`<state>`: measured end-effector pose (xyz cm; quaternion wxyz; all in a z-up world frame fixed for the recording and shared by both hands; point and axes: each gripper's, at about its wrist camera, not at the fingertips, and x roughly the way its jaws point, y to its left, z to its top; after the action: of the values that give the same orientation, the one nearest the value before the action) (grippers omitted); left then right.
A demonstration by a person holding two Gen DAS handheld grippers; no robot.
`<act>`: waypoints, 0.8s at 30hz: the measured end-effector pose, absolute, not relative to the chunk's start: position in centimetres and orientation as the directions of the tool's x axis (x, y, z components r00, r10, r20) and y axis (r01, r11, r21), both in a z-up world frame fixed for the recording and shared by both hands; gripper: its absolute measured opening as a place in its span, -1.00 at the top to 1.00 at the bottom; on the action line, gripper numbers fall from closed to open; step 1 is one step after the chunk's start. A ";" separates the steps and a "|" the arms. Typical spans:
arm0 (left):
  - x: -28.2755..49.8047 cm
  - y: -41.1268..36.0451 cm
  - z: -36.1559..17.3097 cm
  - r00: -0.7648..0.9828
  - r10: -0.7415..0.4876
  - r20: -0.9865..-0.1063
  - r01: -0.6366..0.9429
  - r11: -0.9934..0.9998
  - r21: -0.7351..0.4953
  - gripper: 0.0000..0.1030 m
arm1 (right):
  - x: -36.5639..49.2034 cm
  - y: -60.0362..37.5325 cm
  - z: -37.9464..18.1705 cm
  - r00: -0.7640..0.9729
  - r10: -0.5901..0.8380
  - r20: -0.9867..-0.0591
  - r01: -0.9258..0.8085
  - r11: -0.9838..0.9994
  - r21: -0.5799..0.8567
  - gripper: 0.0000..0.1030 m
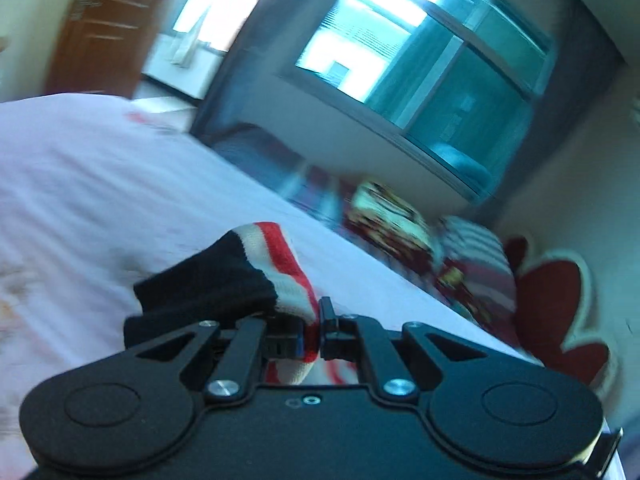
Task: Fold small clothes
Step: 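Grasp the black cuff of the other sleeve with the left tool, then fold the held sleeve across the sweater body with the left tool, release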
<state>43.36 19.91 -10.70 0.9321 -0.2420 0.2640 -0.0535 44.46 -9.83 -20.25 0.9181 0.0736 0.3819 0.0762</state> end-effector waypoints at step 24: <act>42.5 -2.6 -13.1 0.554 -0.533 -0.640 0.347 0.846 -0.405 -0.51 | 36.2 -21.1 -17.8 0.726 0.220 -0.652 -0.019 0.953 0.301 -0.47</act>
<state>42.47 -2.61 -13.13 0.8737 -0.1163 0.3996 -0.2519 36.23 -21.05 -17.82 0.9186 0.1381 0.3645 0.0649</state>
